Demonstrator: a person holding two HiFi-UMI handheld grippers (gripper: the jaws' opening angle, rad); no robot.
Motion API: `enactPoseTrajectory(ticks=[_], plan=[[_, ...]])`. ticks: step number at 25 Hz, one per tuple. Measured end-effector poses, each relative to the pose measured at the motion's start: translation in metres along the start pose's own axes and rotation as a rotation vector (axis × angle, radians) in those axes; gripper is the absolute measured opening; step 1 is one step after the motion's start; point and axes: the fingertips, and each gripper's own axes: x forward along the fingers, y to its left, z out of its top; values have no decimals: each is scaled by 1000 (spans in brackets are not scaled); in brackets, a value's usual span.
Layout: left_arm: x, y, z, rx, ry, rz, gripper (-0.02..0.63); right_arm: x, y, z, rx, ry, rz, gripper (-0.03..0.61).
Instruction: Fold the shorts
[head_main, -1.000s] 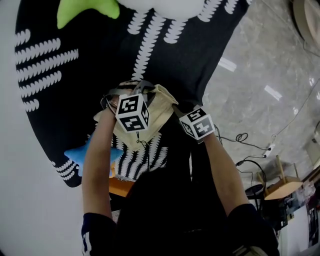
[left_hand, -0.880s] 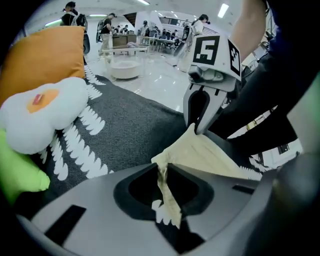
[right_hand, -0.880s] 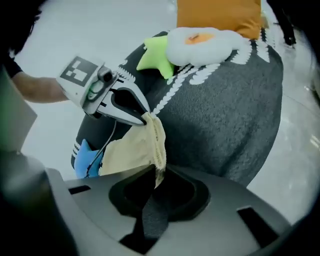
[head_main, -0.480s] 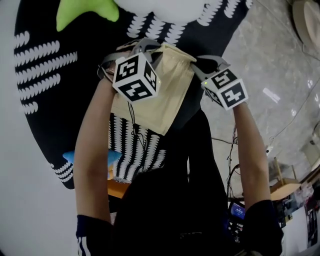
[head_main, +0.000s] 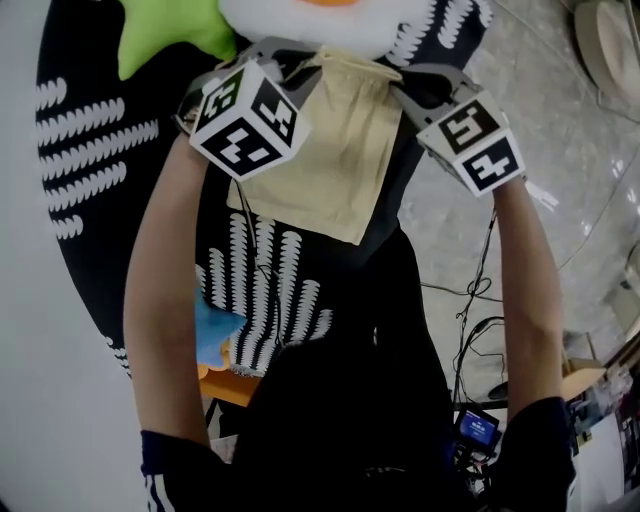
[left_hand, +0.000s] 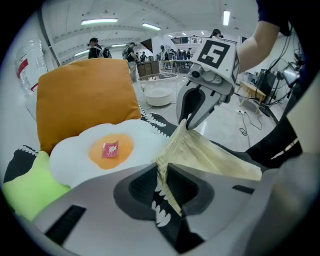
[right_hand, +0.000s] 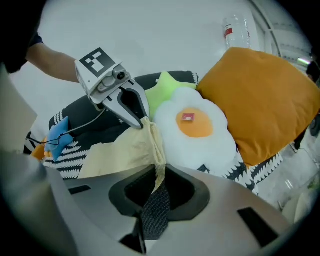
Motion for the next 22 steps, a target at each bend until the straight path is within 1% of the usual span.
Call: enactPoseTrajectory(ticks=[3,6,8,9,13,14,18,20,22], plan=[[-20,-15,-2,40,-25,-33,63,-10,17,8,-49,-17,-8,71],[-39,-36,-7,59,-68,-21,63,-21,45,11,-91,-57,-11,71],[-53,-52,-10,76,-95,-18,64,-30,63,11,-96,-77,-8,71],[-59,-63,-13,93,-94,-26,66,-34,73,11,-97,-84,-8,71],[-78,-123,-45,198,-17,-113,77,-44,135,2,-144,-77,-1,72],[-82,-135,-52,209,-9,-121,77,-44,155,-4,-152,-75,10,71],[-105,-177,-89,206,3,-106,75,-34,239,-25,-195,-41,60,72],[-108,-204,-113,239,23,-105,75,-21,274,-42,-262,1,63,72],[-102,-230,-139,277,56,-110,75,-4,296,-62,-337,49,52,72]])
